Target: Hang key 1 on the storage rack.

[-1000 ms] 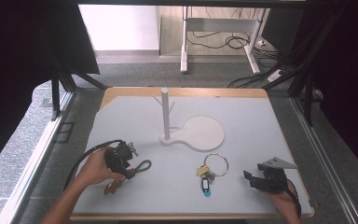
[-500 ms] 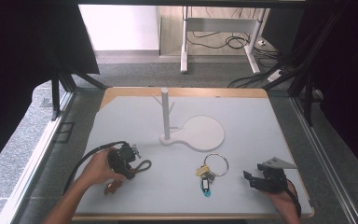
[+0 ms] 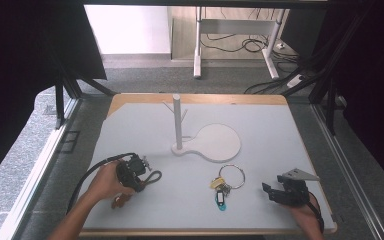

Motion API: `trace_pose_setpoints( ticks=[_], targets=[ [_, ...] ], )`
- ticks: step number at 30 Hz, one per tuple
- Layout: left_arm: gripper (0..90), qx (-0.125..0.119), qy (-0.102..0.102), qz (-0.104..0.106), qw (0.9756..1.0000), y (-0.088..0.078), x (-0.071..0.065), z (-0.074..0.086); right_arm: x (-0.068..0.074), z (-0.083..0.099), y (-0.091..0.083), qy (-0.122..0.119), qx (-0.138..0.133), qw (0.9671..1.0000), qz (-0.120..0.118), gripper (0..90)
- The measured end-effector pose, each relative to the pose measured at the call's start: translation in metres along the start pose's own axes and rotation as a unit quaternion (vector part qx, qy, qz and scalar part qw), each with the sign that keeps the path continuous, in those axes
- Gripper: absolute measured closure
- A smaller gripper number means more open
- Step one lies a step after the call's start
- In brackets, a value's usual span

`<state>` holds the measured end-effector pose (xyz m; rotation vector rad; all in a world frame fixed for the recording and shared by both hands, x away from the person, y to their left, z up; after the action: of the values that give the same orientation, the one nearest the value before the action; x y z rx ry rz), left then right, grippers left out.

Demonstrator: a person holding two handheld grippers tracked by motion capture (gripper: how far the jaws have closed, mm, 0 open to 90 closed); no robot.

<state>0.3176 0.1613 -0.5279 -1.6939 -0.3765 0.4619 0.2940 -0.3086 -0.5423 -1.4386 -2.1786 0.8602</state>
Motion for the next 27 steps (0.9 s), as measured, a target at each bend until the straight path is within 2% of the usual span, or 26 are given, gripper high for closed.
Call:
trace_pose_setpoints(
  ticks=[6, 14, 21, 22, 27],
  targets=[
    [66.6, -0.005, 0.0, 0.004, 1.0, -0.005, 0.001, 0.002, -0.001, 0.0, 0.0, 0.002, 0.0, 1.0, 0.003, 31.9],
    [66.6, -0.061, 0.001, 0.012, 0.9981, -0.042, -0.001, 0.005, -0.004, 0.001, -0.001, 0.007, 0.0, 1.0, 0.007, 32.0],
    [66.6, -0.099, -0.01, 0.015, 0.9949, -0.07, 0.002, 0.008, -0.003, -0.001, -0.002, 0.005, -0.005, 1.0, 0.003, 32.0],
    [66.5, -0.108, -0.017, 0.017, 0.9938, -0.073, 0.002, 0.008, -0.003, 0.0, -0.002, 0.005, -0.005, 1.0, 0.002, 32.0],
    [66.6, -0.115, -0.021, 0.015, 0.993, -0.086, 0.004, 0.008, -0.004, 0.001, 0.0, 0.011, -0.005, 0.9999, -0.004, 32.0]
  ],
)
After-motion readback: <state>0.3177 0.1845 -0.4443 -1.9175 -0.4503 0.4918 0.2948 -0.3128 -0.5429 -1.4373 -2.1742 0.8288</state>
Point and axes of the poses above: each handheld gripper's, and its own axes: y roughly forward along the jaws, z roughly out of its underside, x roughly to its left, the point moved 5 cm from there along y, roughly forward along the jaws, and after that the axes turned 3 degrees about z, right-handed, at the moved point
